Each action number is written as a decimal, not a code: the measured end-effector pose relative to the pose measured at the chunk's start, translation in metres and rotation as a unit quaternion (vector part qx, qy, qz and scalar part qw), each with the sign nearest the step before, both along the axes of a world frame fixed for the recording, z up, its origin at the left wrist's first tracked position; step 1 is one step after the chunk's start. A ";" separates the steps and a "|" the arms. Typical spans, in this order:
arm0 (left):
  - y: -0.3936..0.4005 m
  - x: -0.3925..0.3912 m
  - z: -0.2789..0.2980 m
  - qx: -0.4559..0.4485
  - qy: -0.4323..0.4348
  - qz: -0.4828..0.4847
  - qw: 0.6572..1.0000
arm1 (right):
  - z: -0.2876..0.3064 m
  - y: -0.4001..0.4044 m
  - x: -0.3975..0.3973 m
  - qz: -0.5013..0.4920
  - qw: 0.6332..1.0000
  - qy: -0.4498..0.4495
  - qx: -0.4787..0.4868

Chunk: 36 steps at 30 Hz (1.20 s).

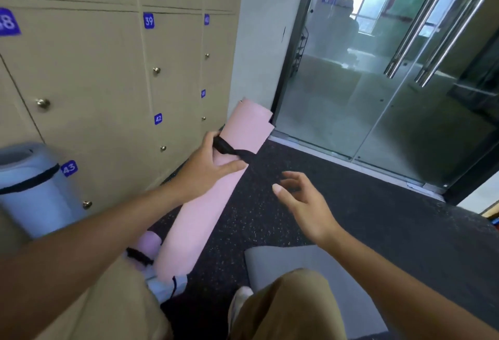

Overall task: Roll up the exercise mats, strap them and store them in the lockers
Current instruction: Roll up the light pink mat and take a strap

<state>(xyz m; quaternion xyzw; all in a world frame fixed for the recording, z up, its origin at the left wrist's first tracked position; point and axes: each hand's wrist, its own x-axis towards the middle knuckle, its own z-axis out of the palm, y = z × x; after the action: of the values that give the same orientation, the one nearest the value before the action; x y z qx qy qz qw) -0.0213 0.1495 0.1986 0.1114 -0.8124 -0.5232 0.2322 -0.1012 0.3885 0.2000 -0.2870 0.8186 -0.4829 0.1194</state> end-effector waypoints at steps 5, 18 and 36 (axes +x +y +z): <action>-0.054 -0.004 0.013 -0.088 -0.040 0.027 0.995 | -0.001 -0.031 -0.009 0.031 0.999 0.023 0.027; -0.165 0.061 -0.114 -0.124 -0.347 0.022 0.929 | -0.078 -0.083 -0.019 0.089 0.990 -0.006 0.107; -0.225 0.147 -0.213 -0.249 -0.532 0.155 0.794 | -0.176 -0.123 -0.047 0.125 0.969 -0.037 0.211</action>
<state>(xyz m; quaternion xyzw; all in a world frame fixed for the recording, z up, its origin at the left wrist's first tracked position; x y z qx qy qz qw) 0.1253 -0.0757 -0.0143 0.4347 -0.8820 -0.1180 -0.1388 -0.1479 0.2658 0.0238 -0.3375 0.8546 -0.2904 0.2673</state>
